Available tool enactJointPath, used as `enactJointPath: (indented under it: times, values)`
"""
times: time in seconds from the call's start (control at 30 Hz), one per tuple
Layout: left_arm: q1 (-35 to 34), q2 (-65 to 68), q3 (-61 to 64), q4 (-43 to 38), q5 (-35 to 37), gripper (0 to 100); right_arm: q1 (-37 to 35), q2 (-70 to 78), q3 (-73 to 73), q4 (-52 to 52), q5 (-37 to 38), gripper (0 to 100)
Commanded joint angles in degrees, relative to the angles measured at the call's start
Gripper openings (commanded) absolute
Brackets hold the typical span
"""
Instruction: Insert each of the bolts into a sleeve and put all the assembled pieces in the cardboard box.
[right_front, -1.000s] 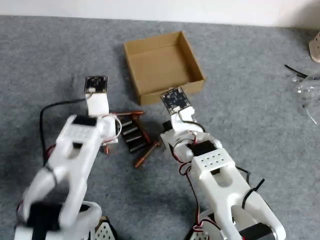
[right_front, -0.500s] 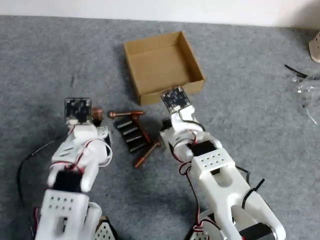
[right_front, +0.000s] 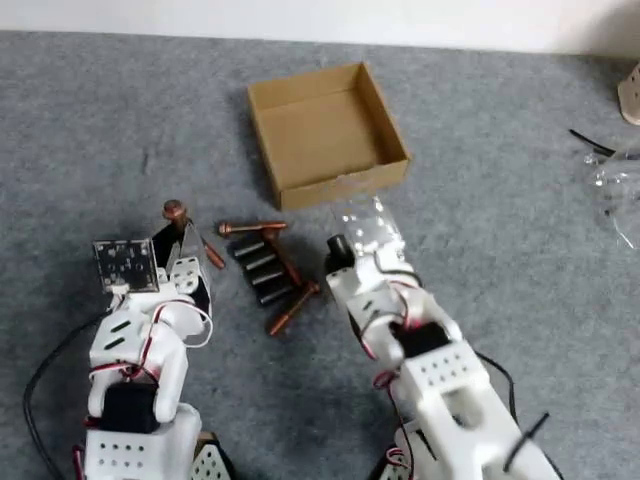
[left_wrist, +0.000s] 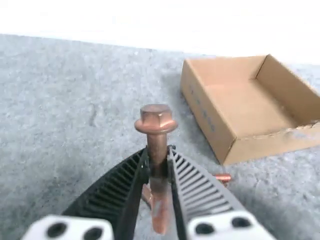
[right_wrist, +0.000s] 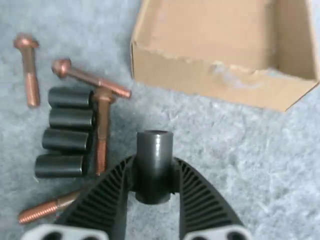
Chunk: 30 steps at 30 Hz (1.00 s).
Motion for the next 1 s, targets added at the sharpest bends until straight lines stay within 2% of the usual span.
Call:
enactJointPath:
  times: [0.0, 0.1, 0.3, 0.37, 0.53, 0.77, 0.97]
  values:
    - [-0.3, -5.6, 0.6, -1.2, -0.3, 1, 0.0, -11.5, 2.3, -1.9, -0.6, 0.4]
    - [0.0, -5.2, 0.7, -1.2, -0.2, 1, 0.0, -17.6, 5.2, -1.8, -0.6, 0.4]
    - [7.3, -5.2, 1.3, -1.8, -0.3, 1, -3.3, -26.7, 9.5, -1.8, -0.6, 0.4]
    - [8.6, -5.2, 2.5, -5.4, -0.1, 1, -4.9, -30.1, 11.1, -1.8, -0.6, 0.4]
    - [8.6, -5.1, 10.7, -21.0, 0.1, 1, -7.9, -40.3, 15.4, -1.8, -0.5, 0.4]
    - [9.0, -5.2, 9.2, -22.2, 0.5, 1, -8.8, -54.8, 24.6, -1.9, -0.4, 0.4]
    - [9.4, -5.2, 0.6, -22.8, 10.0, 1, -13.1, -53.9, 25.9, -1.9, -0.3, 0.4]
